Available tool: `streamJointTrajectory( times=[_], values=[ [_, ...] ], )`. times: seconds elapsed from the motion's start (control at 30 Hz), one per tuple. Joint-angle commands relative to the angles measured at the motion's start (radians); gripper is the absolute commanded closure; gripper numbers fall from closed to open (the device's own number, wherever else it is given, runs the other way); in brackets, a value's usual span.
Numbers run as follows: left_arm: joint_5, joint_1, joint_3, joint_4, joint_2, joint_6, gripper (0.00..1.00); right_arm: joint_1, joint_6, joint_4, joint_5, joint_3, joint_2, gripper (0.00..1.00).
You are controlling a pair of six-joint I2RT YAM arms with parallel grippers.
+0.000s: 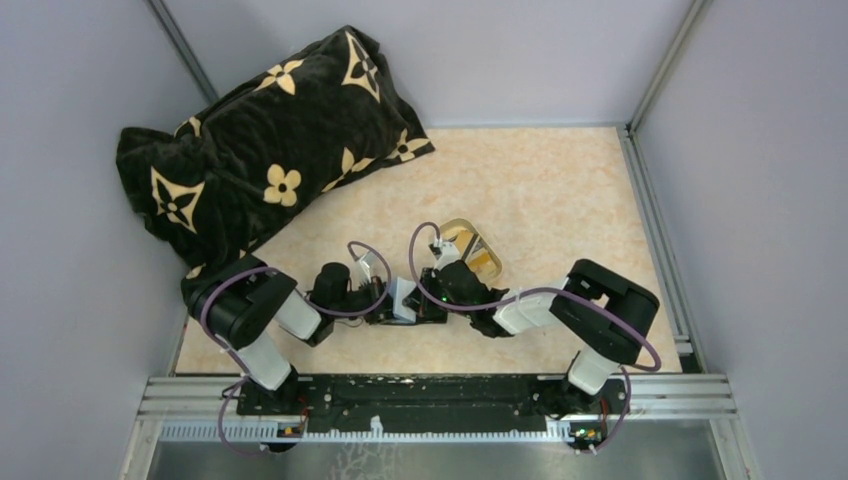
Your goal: Take the credit cards out of the card holder
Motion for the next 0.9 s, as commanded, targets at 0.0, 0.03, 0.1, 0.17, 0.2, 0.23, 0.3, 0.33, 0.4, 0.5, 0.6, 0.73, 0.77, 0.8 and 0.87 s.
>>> streamJointTrajectory(
  times=[0.0, 0.03, 0.1, 0.17, 0.2, 0.23, 0.3, 0.33, 0.4, 0.5, 0.6, 0.73, 0.77, 0.8, 0.87],
  values=[
    [-0.009, 0.000, -0.013, -0.060, -0.065, 0.061, 1.00, 0.012, 0.008, -0.012, -0.009, -0.023, -0.029, 1.00],
    [-0.025, 0.003, -0.008, -0.118, -0.102, 0.085, 1.00, 0.010, 0.003, -0.028, -0.001, -0.025, -0.054, 1.00],
    [-0.078, 0.005, 0.009, -0.278, -0.198, 0.143, 1.00, 0.002, -0.007, -0.052, 0.008, -0.030, -0.086, 1.00],
    [-0.146, 0.005, 0.039, -0.460, -0.315, 0.207, 0.96, -0.011, -0.015, -0.066, 0.013, -0.041, -0.118, 1.00],
    [-0.208, 0.006, 0.057, -0.553, -0.397, 0.237, 0.92, -0.016, -0.017, -0.072, 0.014, -0.047, -0.135, 1.00],
    [-0.253, 0.007, 0.075, -0.639, -0.458, 0.275, 0.89, -0.020, -0.022, -0.078, 0.017, -0.052, -0.151, 1.00],
    [-0.342, 0.010, 0.107, -0.775, -0.557, 0.318, 0.78, -0.024, -0.029, -0.098, 0.031, -0.060, -0.187, 1.00],
    [-0.386, 0.011, 0.120, -0.829, -0.596, 0.333, 0.73, -0.026, -0.033, -0.111, 0.041, -0.064, -0.205, 1.00],
    [-0.445, 0.014, 0.139, -0.910, -0.650, 0.355, 0.65, -0.029, -0.039, -0.148, 0.068, -0.068, -0.241, 1.00],
    [-0.470, 0.017, 0.139, -0.941, -0.677, 0.368, 0.47, -0.038, -0.043, -0.188, 0.096, -0.094, -0.299, 1.00],
    [-0.462, 0.018, 0.126, -0.917, -0.654, 0.351, 0.27, -0.043, -0.042, -0.224, 0.125, -0.126, -0.379, 0.97],
    [-0.438, 0.019, 0.117, -0.883, -0.627, 0.305, 0.18, -0.044, -0.059, -0.319, 0.184, -0.155, -0.498, 0.75],
    [-0.444, 0.019, 0.124, -0.889, -0.626, 0.299, 0.16, -0.044, -0.065, -0.345, 0.207, -0.161, -0.537, 0.63],
    [-0.450, 0.020, 0.132, -0.905, -0.628, 0.295, 0.13, -0.044, -0.068, -0.373, 0.234, -0.166, -0.570, 0.50],
    [-0.463, 0.019, 0.143, -0.924, -0.641, 0.293, 0.02, -0.057, -0.083, -0.426, 0.285, -0.175, -0.627, 0.32]
  ],
)
